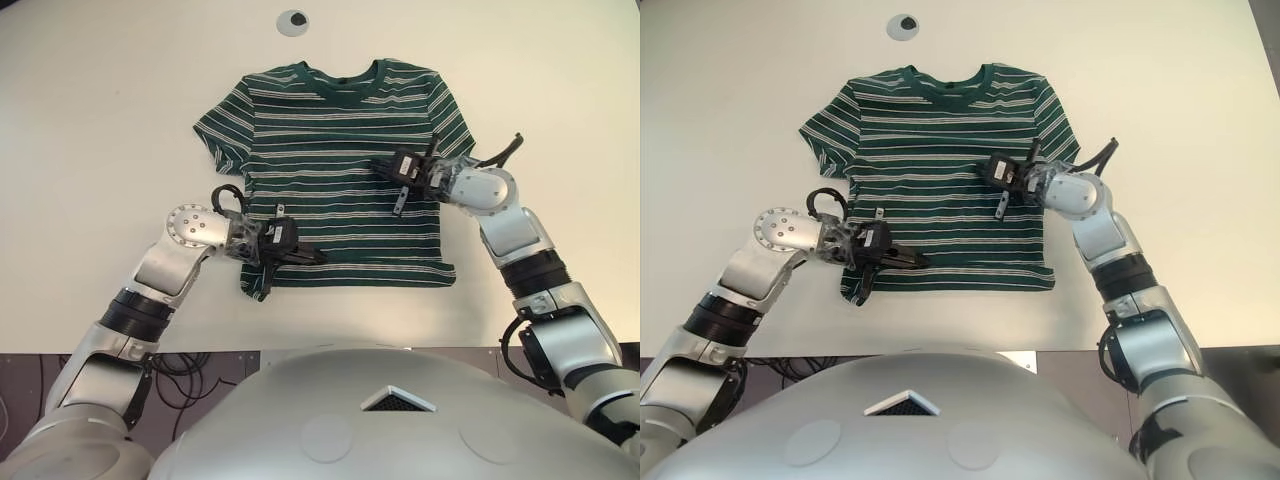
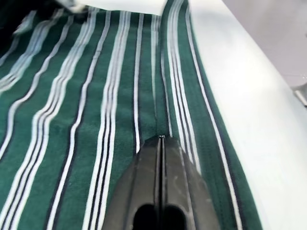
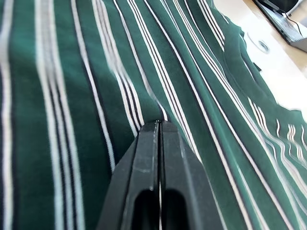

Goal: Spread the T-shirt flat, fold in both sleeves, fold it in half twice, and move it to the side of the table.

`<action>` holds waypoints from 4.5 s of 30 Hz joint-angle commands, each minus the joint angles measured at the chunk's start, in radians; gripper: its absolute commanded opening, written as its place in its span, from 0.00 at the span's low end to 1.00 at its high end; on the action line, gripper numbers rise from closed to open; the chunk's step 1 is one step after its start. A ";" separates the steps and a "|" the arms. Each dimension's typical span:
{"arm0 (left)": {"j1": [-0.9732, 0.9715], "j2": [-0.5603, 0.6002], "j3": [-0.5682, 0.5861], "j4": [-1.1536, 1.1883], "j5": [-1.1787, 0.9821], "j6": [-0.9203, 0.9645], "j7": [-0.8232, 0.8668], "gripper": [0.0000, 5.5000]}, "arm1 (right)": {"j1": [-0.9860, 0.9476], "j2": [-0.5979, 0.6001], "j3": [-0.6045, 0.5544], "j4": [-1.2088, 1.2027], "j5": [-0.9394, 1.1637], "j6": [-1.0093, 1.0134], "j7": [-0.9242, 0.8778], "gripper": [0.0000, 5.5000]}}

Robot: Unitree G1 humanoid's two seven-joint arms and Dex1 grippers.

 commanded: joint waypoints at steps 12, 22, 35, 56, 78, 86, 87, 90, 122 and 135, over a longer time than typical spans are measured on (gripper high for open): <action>0.284 0.225 0.031 -0.381 -0.239 0.069 -0.175 0.00 | 0.040 -0.037 0.062 0.111 -0.081 0.063 -0.022 0.00; -0.012 -0.086 0.209 -0.171 -0.283 0.190 0.245 0.00 | 0.126 -0.057 -0.074 -0.194 0.137 -0.106 0.042 0.00; -0.265 -0.239 0.091 0.390 0.166 0.009 0.517 0.00 | 0.247 -0.141 -0.003 -0.309 0.101 -0.074 0.224 0.00; -0.048 -0.070 0.205 0.062 0.031 0.025 0.349 0.00 | 0.457 -0.226 -0.042 -0.596 0.177 0.063 0.180 0.00; 0.032 0.028 0.618 0.252 -0.184 0.377 0.461 0.39 | 0.412 0.009 -0.315 -0.582 0.428 0.127 -0.080 0.00; 0.032 0.025 0.569 0.278 -0.173 0.411 0.388 0.39 | 0.412 0.008 -0.325 -0.541 0.408 0.109 -0.094 0.00; 0.030 0.022 0.566 0.277 -0.174 0.414 0.385 0.36 | 0.413 0.007 -0.323 -0.537 0.405 0.106 -0.095 0.00; 0.018 0.021 0.558 0.297 -0.164 0.406 0.389 0.28 | 0.415 0.009 -0.323 -0.525 0.391 0.097 -0.099 0.00; -0.214 -0.289 0.267 0.241 -0.069 0.454 0.569 0.11 | 0.286 0.023 -0.446 -0.307 0.396 0.422 -0.243 0.09; -0.163 -0.316 0.255 0.232 -0.031 0.405 0.586 0.24 | 0.279 0.009 -0.496 -0.311 0.527 0.652 -0.172 0.34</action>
